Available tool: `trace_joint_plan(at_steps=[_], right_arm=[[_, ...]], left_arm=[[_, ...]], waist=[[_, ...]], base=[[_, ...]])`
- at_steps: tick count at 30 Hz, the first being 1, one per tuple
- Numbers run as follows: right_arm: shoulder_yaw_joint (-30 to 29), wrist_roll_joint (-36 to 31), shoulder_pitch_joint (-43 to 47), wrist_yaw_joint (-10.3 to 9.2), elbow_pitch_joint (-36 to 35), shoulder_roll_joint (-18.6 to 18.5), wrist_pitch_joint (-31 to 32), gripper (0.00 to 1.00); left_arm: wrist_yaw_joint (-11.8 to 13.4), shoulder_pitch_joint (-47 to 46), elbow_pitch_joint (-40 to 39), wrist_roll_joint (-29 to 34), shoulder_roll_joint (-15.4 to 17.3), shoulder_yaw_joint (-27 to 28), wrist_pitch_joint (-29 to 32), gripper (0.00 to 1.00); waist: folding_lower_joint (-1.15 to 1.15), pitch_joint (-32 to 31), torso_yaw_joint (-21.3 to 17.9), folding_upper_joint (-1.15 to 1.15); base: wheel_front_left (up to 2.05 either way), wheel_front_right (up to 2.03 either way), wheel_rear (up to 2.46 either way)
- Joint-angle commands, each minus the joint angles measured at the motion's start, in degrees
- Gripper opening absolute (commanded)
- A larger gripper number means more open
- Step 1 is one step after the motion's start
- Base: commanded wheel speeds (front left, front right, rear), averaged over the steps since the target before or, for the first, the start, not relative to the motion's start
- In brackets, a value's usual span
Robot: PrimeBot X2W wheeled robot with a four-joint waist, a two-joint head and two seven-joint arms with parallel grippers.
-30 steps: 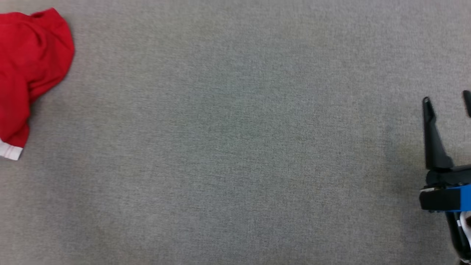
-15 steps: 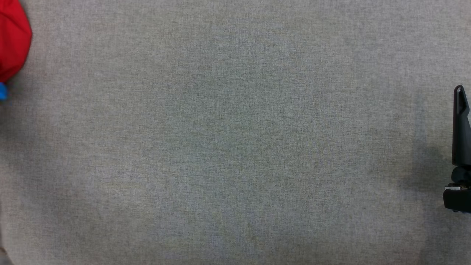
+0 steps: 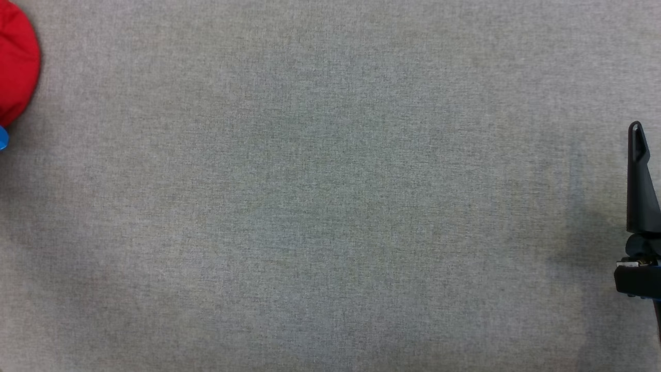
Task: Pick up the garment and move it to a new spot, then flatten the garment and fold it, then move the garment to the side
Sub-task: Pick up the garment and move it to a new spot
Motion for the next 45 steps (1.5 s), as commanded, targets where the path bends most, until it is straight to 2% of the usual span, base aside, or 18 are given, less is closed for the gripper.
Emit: trace_joint_plan(at_steps=[1, 12, 13, 21, 30, 40, 45], right_arm=[[0.14, -0.13, -0.47, -0.01, 0.42, 0.39, -0.54, 1.00], [2.01, 0.55, -1.23, -0.01, 5.07, 2.69, -2.89, 1.00], [2.52, 0.69, -1.28, -0.01, 6.51, 3.32, -3.50, 1.00], [4.58, 1.60, -2.08, -0.01, 11.52, 5.30, -6.11, 1.00], [7.64, 3.09, -2.48, -0.01, 17.40, 7.57, -9.66, 1.00], [11.77, 6.02, -5.01, -0.01, 23.76, 8.98, -13.35, 1.00], [13.04, 7.07, -5.93, -0.01, 25.97, 9.14, -14.38, 1.00]], left_arm=[[-0.24, 0.81, 1.07, -0.03, 0.22, -0.79, -0.18, 0.00], [-0.28, -1.85, -3.13, 1.83, 4.14, -5.20, -9.38, 0.00], [-0.28, -2.29, -4.47, 2.37, 4.84, -6.34, -11.87, 0.00], [-0.28, -5.93, -9.94, 3.92, 5.37, -11.59, -19.44, 0.00], [-0.25, -9.75, -19.88, 6.01, 2.46, -17.79, -23.02, 0.00], [-0.27, -7.87, -33.23, 4.82, -5.18, -25.43, -18.84, 0.00], [-0.26, -3.57, -37.61, 4.03, -7.28, -28.76, -17.28, 0.00]], waist=[[0.00, -0.95, -0.57, 0.00], [0.00, -7.55, -3.24, 0.00], [0.00, -9.38, -3.94, 0.00], [0.00, -14.74, -7.16, 0.00], [0.00, -18.45, -12.94, 0.00], [0.00, -18.62, -19.24, 0.00], [0.00, -18.55, -21.07, 0.00]], base=[[0.00, 0.00, 0.00], [0.00, 0.00, 0.00], [0.00, 0.00, 0.00], [0.00, 0.00, 0.00], [0.00, 0.00, 0.00], [0.00, 0.00, 0.00], [0.00, 0.00, 0.00]])
